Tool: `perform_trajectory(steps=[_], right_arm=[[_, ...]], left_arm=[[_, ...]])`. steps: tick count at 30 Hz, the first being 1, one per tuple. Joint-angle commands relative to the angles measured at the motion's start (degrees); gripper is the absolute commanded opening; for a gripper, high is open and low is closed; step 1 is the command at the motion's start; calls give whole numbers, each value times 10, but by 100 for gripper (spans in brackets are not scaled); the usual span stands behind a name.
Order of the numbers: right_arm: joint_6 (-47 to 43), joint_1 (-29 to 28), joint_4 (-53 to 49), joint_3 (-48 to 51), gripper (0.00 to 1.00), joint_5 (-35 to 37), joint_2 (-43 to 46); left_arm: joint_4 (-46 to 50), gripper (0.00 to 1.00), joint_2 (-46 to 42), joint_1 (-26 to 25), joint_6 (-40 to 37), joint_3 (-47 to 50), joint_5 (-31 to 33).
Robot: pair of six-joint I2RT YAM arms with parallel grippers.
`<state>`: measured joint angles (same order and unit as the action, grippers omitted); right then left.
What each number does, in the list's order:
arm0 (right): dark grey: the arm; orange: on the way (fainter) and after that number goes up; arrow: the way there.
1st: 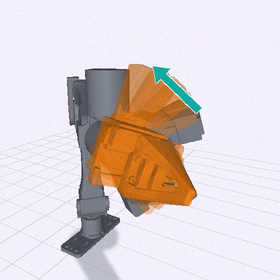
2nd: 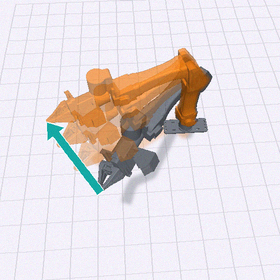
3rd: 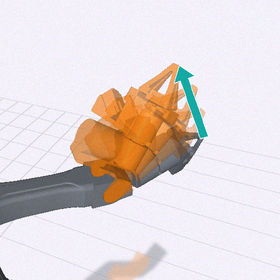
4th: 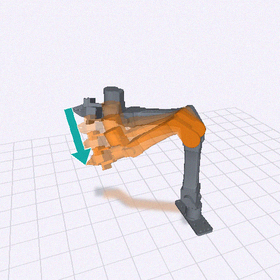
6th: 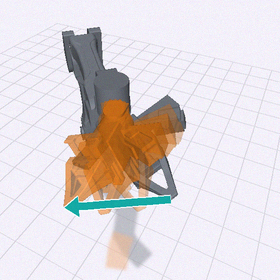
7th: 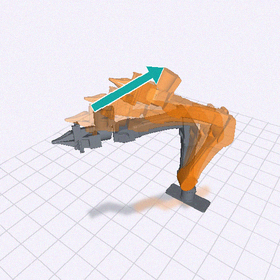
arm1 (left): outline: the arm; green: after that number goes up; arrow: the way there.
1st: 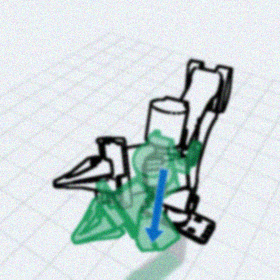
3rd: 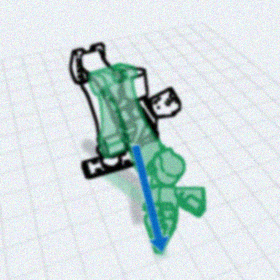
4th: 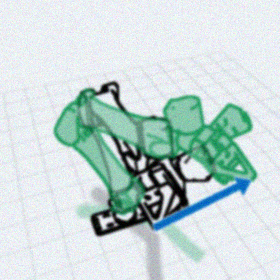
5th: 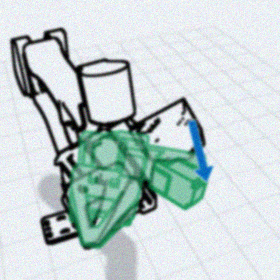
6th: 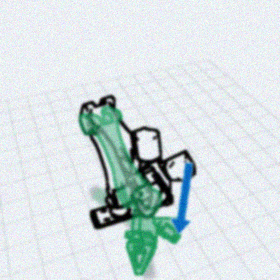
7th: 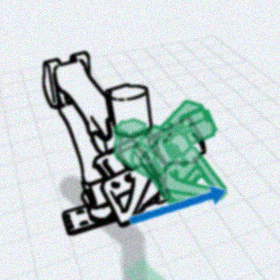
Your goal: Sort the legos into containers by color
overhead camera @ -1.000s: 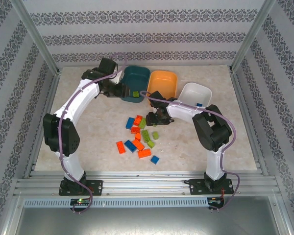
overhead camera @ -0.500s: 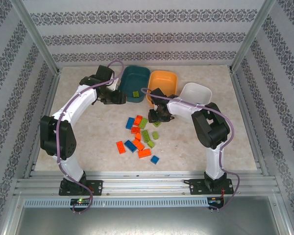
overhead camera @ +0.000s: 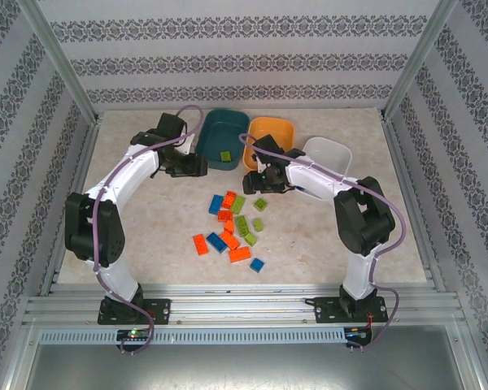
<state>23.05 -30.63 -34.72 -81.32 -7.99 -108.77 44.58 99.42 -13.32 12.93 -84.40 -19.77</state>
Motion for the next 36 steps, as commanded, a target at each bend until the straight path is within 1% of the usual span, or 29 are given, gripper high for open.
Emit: perform_trajectory(steps=[1, 4, 11, 17, 20, 22, 25, 29, 36], right_arm=[[-63, 9, -79, -29, 64, -18, -32], [-102, 7, -109, -39, 65, -1, -54], [-144, -5, -113, -54, 64, 28, -81], [-147, -16, -110, -57, 61, 40, -108], [-142, -18, -109, -56, 57, 44, -115], [-135, -17, -108, -54, 53, 44, -112], [-124, -18, -105, -36, 58, 53, -96], [-123, -16, -112, -15, 59, 75, -72], [-93, -17, -114, 20, 60, 62, -38]], left_arm=[[-20, 55, -27, 12, 5, 14, -12], [-25, 55, -31, 15, 6, 21, -17], [-34, 55, -31, 21, 8, 30, -23], [-46, 55, -28, 27, 10, 40, -30], [-50, 55, -26, 30, 12, 42, -36], [-51, 55, -26, 31, 13, 43, -37], [-54, 55, -26, 34, 15, 45, -42], [-60, 55, -25, 36, 17, 50, -48], [-63, 55, -26, 37, 19, 52, -51]])
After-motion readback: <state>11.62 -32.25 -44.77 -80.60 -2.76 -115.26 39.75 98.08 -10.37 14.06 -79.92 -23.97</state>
